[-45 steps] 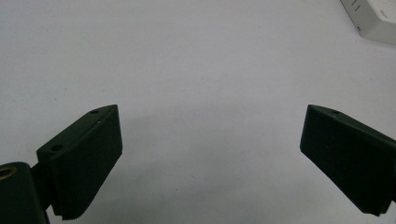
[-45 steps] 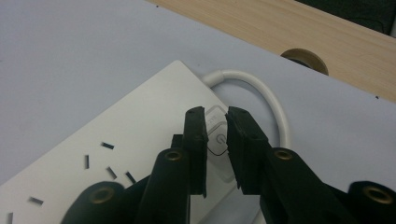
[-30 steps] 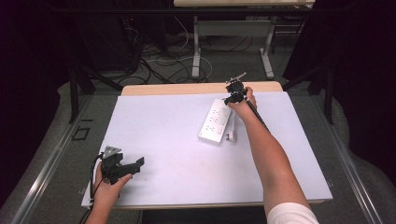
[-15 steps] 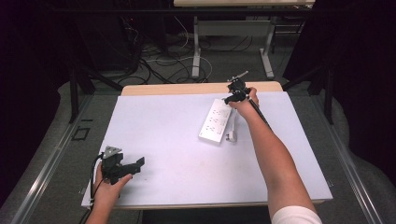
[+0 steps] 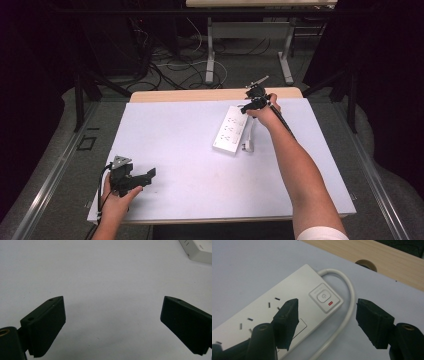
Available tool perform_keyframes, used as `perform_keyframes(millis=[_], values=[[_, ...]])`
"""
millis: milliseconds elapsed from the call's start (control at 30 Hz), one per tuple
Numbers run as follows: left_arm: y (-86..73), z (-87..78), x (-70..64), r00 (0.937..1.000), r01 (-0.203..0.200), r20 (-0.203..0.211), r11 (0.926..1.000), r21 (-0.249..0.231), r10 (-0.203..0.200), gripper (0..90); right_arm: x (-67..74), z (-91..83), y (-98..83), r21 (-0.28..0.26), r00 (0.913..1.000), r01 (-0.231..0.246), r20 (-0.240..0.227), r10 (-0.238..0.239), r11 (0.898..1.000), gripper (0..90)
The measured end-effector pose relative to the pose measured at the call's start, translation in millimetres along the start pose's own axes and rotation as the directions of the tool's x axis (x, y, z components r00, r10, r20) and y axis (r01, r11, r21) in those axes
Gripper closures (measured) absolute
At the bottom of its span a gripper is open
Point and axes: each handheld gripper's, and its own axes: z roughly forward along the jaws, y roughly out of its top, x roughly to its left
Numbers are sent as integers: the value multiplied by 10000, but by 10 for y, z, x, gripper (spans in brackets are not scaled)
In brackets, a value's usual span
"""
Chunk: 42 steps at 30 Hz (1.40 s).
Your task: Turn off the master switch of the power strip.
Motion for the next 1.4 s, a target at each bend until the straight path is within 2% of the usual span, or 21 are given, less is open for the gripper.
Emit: perform_keyframes(millis=[167, 200, 300, 367, 433, 500, 633, 700, 767, 933, 1133, 1233, 1333, 1400], values=[[5, -1, -1, 10000, -10, -13, 10000, -37, 10, 61, -10, -53, -16, 203, 10000, -43, -83, 44, 9998, 259], [8, -4, -3, 10000, -14, -12, 10000, -2, 14, 61, -7, -64, -16, 351, 9995, -312, -20, 312, 9989, 241], [15, -10, -7, 10000, -60, 31, 10000, 54, 60, 61, -35, -96, -31, 448, 9987, -499, -117, 505, 9977, 182], [15, -6, -8, 10000, -62, 48, 10000, 49, 62, 61, -38, -123, -34, 574, 9973, -709, -142, 718, 9958, 168], [8, 5, -13, 10000, -47, 22, 10000, -4, 47, 61, -52, -157, -40, 489, 9977, -619, -255, 632, 9969, 155], [7, 9, -13, 10000, -78, 27, 10000, 36, 78, 61, -46, -193, -40, 550, 9960, -846, -236, 860, 9949, 154], [11, 4, -18, 9999, -128, 56, 9999, 19, 127, 61, -57, -287, -63, 390, 9969, -773, -129, 778, 9962, 143], [18, -8, -16, 9997, -226, 68, 9996, 167, 225, 61, -53, -330, -70, 467, 9967, -817, 16, 817, 9956, 94], [15, 4, -32, 9999, -133, 69, 9999, -15, 133, 61, -53, -373, -90, 438, 9971, -752, -38, 755, 9962, 40], [23, 11, -44, 9995, -278, 128, 9995, 141, 276, 61, -4, -477, -154, 428, 9985, -546, -14, 547, 9976, 0], [32, 16, -62, 9993, -359, 142, 9992, 177, 356, 60, 75, -587, -236, 425, 10000, -41, 36, 39, 9991, 0], [24, 30, -75, 9994, -326, 134, 9995, 58, 325, 60, 93, -644, -277, 317, 9997, 201, -114, -198, 9993, 0], [23, 27, -79, 9993, -347, 123, 9993, 133, 346, 60, 115, -694, -333, 256, 9998, 116, -181, -111, 9996, 0], [21, 29, -79, 9993, -355, 112, 9993, 146, 353, 60, 127, -730, -375, 285, 9995, 221, -237, -215, 9993, 8]])
